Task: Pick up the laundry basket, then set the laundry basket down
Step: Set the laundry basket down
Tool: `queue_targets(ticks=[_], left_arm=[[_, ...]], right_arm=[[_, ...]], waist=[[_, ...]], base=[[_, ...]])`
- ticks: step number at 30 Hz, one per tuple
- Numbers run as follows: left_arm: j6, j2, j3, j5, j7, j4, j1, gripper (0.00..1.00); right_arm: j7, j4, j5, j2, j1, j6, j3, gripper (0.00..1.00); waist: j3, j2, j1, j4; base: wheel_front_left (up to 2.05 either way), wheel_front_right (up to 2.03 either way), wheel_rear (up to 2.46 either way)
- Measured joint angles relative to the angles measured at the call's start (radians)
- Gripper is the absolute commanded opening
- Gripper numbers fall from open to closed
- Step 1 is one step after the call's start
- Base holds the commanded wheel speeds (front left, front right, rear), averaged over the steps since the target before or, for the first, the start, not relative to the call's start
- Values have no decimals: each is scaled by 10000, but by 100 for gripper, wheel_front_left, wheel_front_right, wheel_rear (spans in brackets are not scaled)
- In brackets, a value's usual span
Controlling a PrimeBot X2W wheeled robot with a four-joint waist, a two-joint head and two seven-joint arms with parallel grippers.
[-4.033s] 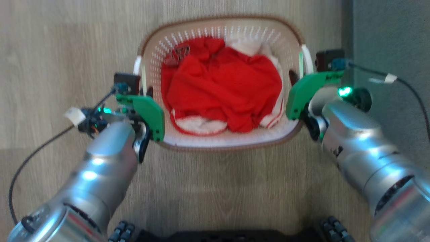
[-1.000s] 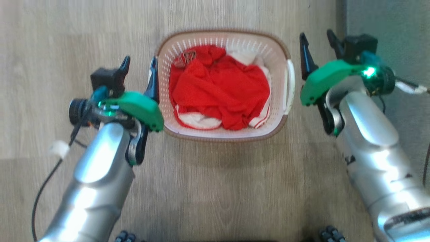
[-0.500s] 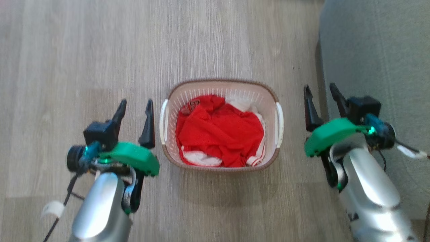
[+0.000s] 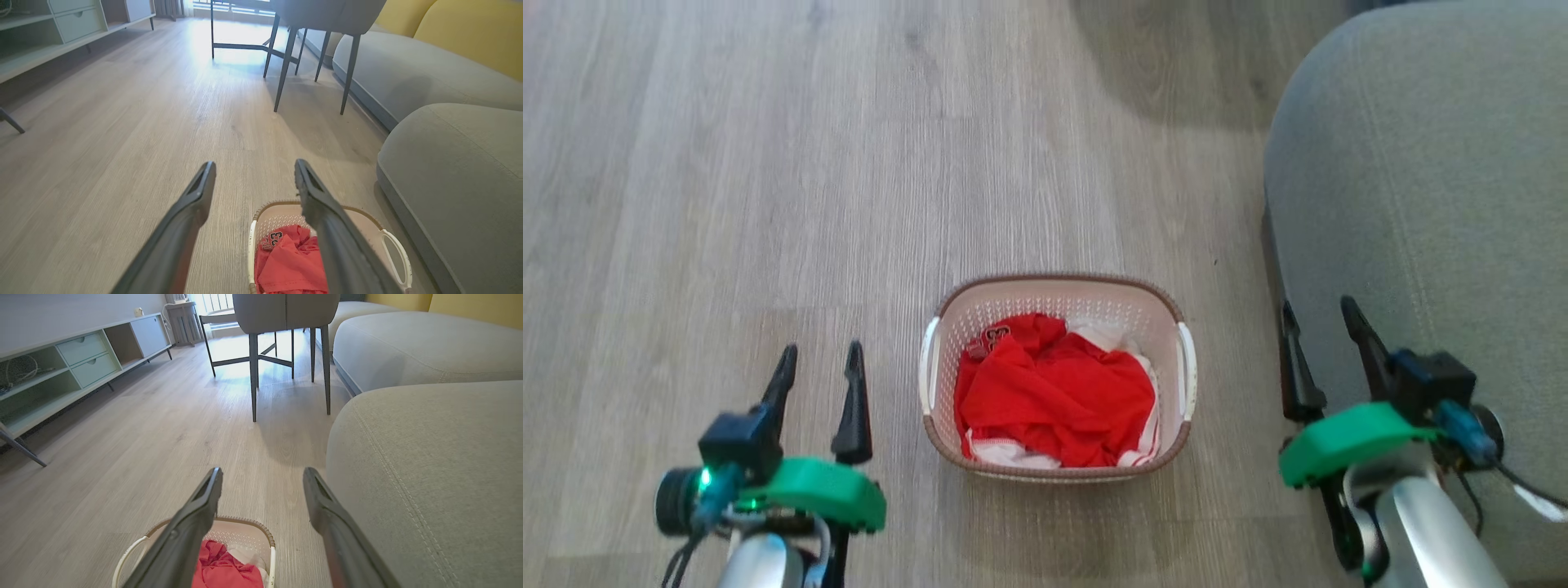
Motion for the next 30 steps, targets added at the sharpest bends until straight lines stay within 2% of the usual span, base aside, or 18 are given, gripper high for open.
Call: queue_targets(ticks=[12,30], left_arm=[[242,4,288,364,6,-1053,1680,100],[255,6,522,612,6,-1057,2082,100]], right_arm=[[0,-1289,-167,107,1667,0,-378,100],[0,-1333,-217,140,2163,0,-460,100]], waist=[[-1063,0,0,-49],[-1595,-1,0,-90]], base=[[0,0,0],[0,0,0]])
